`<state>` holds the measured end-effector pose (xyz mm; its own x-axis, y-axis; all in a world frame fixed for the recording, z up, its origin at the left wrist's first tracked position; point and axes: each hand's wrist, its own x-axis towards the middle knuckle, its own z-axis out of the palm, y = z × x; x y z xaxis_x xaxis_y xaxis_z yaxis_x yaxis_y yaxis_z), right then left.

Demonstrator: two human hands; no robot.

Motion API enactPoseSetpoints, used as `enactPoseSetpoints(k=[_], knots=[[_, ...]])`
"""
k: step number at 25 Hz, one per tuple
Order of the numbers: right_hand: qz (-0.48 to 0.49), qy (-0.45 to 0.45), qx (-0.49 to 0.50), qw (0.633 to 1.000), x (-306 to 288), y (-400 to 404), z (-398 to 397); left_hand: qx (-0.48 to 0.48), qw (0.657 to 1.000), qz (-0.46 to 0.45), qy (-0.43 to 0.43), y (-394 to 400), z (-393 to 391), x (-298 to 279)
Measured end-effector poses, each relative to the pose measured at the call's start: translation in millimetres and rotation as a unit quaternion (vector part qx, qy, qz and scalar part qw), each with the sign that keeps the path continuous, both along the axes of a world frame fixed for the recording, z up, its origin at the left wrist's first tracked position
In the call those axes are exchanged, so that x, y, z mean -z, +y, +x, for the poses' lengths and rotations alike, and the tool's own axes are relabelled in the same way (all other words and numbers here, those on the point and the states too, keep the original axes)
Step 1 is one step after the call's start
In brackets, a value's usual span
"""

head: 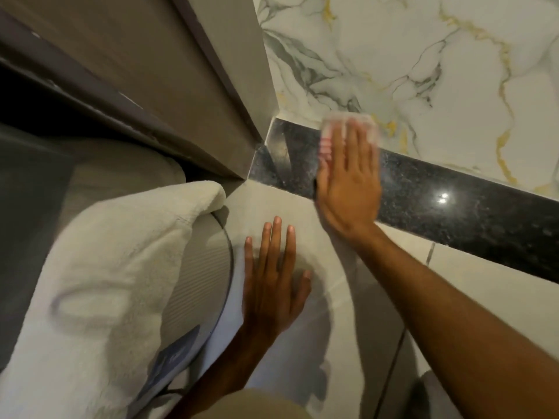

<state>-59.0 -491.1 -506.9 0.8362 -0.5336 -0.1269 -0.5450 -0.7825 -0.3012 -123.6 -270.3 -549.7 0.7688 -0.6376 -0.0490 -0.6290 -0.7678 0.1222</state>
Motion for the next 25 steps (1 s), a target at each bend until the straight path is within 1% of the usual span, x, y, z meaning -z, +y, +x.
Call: enactPoseSetpoints(k=[1, 3, 5, 7, 8, 9, 11, 13, 14, 16, 18, 20, 22, 23, 25], knots=[[0.017, 0.007, -0.015, 1.0, -1, 11, 24, 0.001, 1.0, -0.001, -0.002, 0, 1, 2], [0.03, 0.008, -0.097, 0.995, -2, 28, 43, -0.006, 1.0, -0.009, -0.005, -2, 3, 5], [0.027, 0.011, -0.194, 0.981, -4, 28, 23, -0.017, 1.0, 0.002, 0.0, -3, 2, 3], [0.049, -0.002, -0.255, 0.966, -9, 14, -18, -0.015, 0.999, 0.034, 0.018, -6, 3, -3], [0.068, -0.012, -0.255, 0.964, -12, 7, -42, -0.012, 0.998, 0.059, 0.031, -7, 4, -8], [0.088, -0.006, -0.234, 0.968, -15, 3, -64, -0.008, 0.995, 0.087, 0.047, -7, 7, -14], [0.132, 0.067, -0.156, 0.977, -40, 1, -112, 0.0, 0.984, 0.142, 0.106, -14, 13, -42], [0.197, 0.167, -0.073, 0.963, -88, 6, -154, 0.011, 0.957, 0.202, 0.21, -21, 17, -91], [0.242, 0.214, -0.035, 0.946, -119, 7, -170, 0.017, 0.942, 0.219, 0.255, -23, 17, -121], [0.32, 0.288, 0.009, 0.903, -188, 10, -191, 0.027, 0.928, 0.22, 0.3, -22, 11, -193], [0.342, 0.313, 0.033, 0.885, -263, 17, -200, 0.034, 0.927, 0.205, 0.313, -12, -4, -279], [0.35, 0.283, 0.044, 0.892, -348, 32, -199, 0.032, 0.927, 0.206, 0.312, 7, -20, -373], [0.354, 0.223, 0.054, 0.907, -428, 51, -189, 0.021, 0.918, 0.199, 0.343, 29, -30, -454], [0.353, 0.191, 0.062, 0.914, -465, 63, -182, 0.019, 0.916, 0.182, 0.356, 39, -33, -489], [0.354, 0.143, 0.075, 0.921, -526, 91, -166, 0.02, 0.931, 0.13, 0.34, 64, -38, -548]])
